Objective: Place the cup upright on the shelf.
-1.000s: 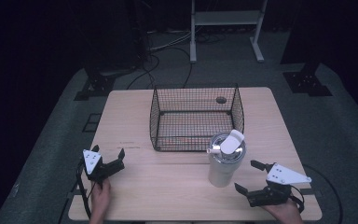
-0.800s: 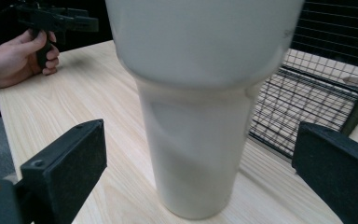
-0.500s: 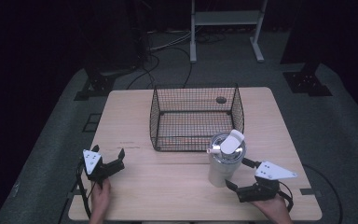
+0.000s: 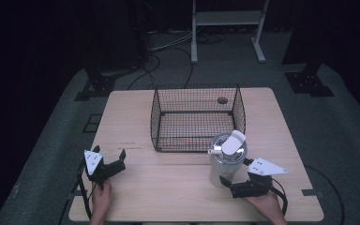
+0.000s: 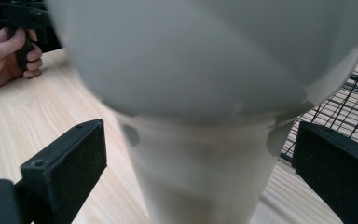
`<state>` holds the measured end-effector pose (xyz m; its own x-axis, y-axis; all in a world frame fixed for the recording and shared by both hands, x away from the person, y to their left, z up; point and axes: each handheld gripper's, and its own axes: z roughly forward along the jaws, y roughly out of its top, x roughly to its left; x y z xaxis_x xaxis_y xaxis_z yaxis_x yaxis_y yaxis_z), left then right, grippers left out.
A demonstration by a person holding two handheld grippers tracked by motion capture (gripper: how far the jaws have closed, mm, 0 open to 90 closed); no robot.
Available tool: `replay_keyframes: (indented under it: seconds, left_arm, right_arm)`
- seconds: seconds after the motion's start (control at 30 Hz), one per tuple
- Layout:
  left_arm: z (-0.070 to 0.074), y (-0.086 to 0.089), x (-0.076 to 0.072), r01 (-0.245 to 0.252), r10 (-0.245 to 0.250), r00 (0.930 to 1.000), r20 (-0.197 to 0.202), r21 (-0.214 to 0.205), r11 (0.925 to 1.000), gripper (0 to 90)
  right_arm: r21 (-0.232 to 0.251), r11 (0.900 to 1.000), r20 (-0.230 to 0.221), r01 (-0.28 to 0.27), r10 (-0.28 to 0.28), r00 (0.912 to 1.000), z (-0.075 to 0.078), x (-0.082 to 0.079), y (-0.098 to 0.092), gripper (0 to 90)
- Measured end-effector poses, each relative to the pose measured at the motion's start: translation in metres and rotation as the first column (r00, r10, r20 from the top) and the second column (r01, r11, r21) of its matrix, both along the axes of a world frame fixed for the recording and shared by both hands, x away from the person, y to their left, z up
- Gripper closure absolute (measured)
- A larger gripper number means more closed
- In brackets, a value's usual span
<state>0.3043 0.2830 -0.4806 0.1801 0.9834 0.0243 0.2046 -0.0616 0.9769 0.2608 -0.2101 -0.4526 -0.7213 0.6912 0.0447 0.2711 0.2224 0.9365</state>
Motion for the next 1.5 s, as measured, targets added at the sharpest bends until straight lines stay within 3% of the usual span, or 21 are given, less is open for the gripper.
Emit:
replay_keyframes:
  seconds: [0.47,0.67,0.77,1.0,1.23,1.43,1.5]
  left_arm:
    - [0.000,0.001,0.000,-0.002,0.002,1.0000,0.001,-0.005,1.0000,0.0]
    - [0.000,0.001,0.000,0.000,0.000,1.0000,0.001,-0.005,1.0000,0.0]
    - [0.000,0.001,0.000,0.000,0.000,1.0000,0.000,-0.004,1.0000,0.0]
    - [0.000,0.000,0.000,0.001,-0.001,1.0000,0.001,-0.002,1.0000,0.0]
    - [0.000,0.001,0.000,0.001,-0.001,1.0000,0.002,-0.004,1.0000,0.0]
    - [0.000,0.000,0.000,0.003,-0.003,1.0000,0.001,-0.002,1.0000,0.0]
    - [0.000,0.000,0.000,0.002,-0.002,1.0000,0.002,-0.003,1.0000,0.0]
  right_arm:
    - [0.069,0.9976,0.023,0.007,-0.008,0.9997,-0.009,0.014,0.016,4.2]
    - [0.058,0.9982,0.049,0.013,-0.016,0.9987,-0.010,0.016,0.018,6.3]
    - [0.076,0.9970,0.036,0.016,-0.019,0.9992,-0.010,0.015,0.018,7.7]
    - [0.055,0.9984,0.064,0.013,-0.017,0.9978,-0.010,0.016,0.017,8.7]
    - [0.056,0.9984,0.059,0.002,-0.006,0.9983,-0.009,0.015,0.017,8.9]
    - [0.080,0.9968,0.045,-0.004,0.000,0.9990,-0.007,0.017,0.015,9.1]
    - [0.089,0.9960,0.061,-0.002,-0.003,0.9981,-0.004,0.017,0.015,9.2]
